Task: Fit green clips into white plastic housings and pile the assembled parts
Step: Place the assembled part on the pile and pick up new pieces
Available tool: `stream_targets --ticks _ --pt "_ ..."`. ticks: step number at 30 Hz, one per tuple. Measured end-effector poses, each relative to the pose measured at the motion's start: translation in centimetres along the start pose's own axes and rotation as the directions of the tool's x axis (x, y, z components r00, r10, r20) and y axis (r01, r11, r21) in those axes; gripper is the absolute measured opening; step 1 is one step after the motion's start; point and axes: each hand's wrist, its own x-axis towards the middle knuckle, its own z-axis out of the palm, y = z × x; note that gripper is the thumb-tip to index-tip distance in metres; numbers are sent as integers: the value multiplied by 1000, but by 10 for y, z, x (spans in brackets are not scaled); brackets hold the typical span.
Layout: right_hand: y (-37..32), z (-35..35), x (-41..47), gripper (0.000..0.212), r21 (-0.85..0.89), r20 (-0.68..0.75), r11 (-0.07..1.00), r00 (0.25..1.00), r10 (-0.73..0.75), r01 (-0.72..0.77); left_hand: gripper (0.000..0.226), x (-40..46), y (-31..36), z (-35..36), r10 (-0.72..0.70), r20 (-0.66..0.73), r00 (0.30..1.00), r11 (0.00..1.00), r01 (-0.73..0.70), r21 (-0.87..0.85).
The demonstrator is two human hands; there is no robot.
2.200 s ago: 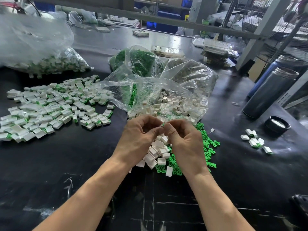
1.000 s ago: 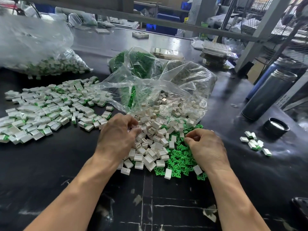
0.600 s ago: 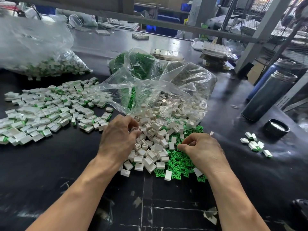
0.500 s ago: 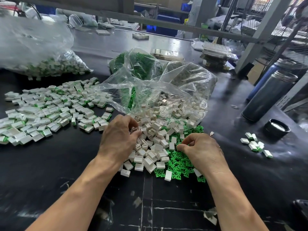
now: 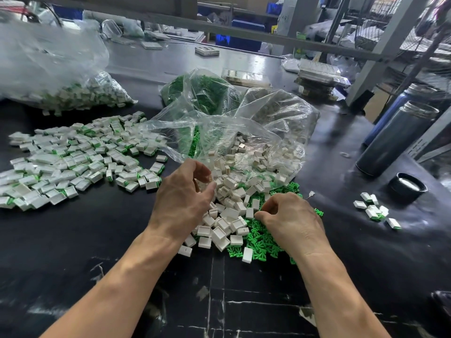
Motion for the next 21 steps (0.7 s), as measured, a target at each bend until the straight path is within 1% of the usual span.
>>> stream_targets --ticks 8,12,17,21 --pt "-3 0 -5 20 4 -15 1000 1000 -16 16 27 -3 2 6 33 63 997 998 -30 -49" --pt "-3 -2 -6 19 -3 5 1000 1000 -23 23 27 -3 3 7 41 59 997 998 -38 -54" --pt "-6 -1 -7 12 -15 -24 999 999 -29 29 28 -5 5 7 50 56 997 998 -48 -47" --pt "-6 -2 -8 11 -8 -22 1000 999 -26 26 29 -7 8 7 50 66 997 998 -47 -51"
